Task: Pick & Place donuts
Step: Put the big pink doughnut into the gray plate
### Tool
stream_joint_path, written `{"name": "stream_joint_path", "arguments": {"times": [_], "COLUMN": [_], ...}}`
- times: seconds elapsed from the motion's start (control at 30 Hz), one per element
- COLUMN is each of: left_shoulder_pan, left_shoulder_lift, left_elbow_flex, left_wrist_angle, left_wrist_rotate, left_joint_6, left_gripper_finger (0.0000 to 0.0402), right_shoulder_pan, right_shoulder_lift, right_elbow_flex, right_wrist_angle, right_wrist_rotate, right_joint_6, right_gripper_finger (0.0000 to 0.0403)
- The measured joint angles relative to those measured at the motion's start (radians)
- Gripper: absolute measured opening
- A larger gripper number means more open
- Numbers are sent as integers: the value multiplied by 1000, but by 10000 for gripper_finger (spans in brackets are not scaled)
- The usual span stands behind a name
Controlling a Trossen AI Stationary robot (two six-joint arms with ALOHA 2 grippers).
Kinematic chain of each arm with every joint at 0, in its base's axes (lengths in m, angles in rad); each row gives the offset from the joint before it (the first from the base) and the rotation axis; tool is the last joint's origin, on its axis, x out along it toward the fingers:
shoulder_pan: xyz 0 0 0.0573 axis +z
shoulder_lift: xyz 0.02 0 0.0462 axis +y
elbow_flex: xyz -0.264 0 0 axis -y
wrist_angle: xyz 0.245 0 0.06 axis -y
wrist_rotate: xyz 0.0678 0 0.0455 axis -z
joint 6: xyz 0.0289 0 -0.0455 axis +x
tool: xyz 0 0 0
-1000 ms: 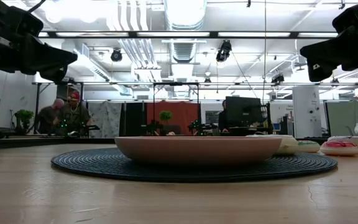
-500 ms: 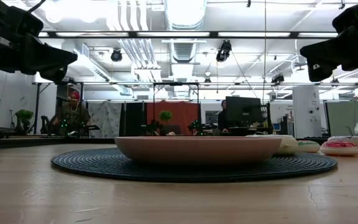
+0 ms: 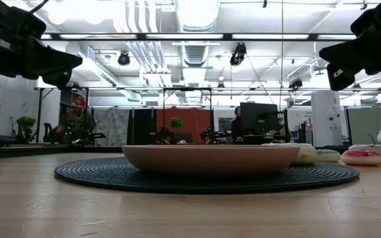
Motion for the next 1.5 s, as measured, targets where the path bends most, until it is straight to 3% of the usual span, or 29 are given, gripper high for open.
{"name": "stream_joint_path", "arguments": {"times": [0.23,0.43,0.9,1.17,1.5], "left_shoulder_pan": [0,0,0,0,0], "left_shoulder_lift": [0,0,0,0,0], "left_elbow_flex": [0,0,0,0,0], "left_wrist_angle": [0,0,0,0,0], "left_wrist_rotate": [0,0,0,0,0], "left_joint_6": [0,0,0,0,0], "left_gripper_finger": [0,0,0,0,0], "right_shoulder_pan": [0,-1,-1,-1,-1], "right_shoulder_lift": [0,0,0,23,184], "right_elbow_flex": [0,0,24,235,555], "right_wrist_angle": [128,360,972,975,915], "right_wrist_rotate": [0,5,283,312,313], "right_joint_6": [-3,-5,-83,-206,-289], "right_gripper_finger": [9,9,9,9,9]}}
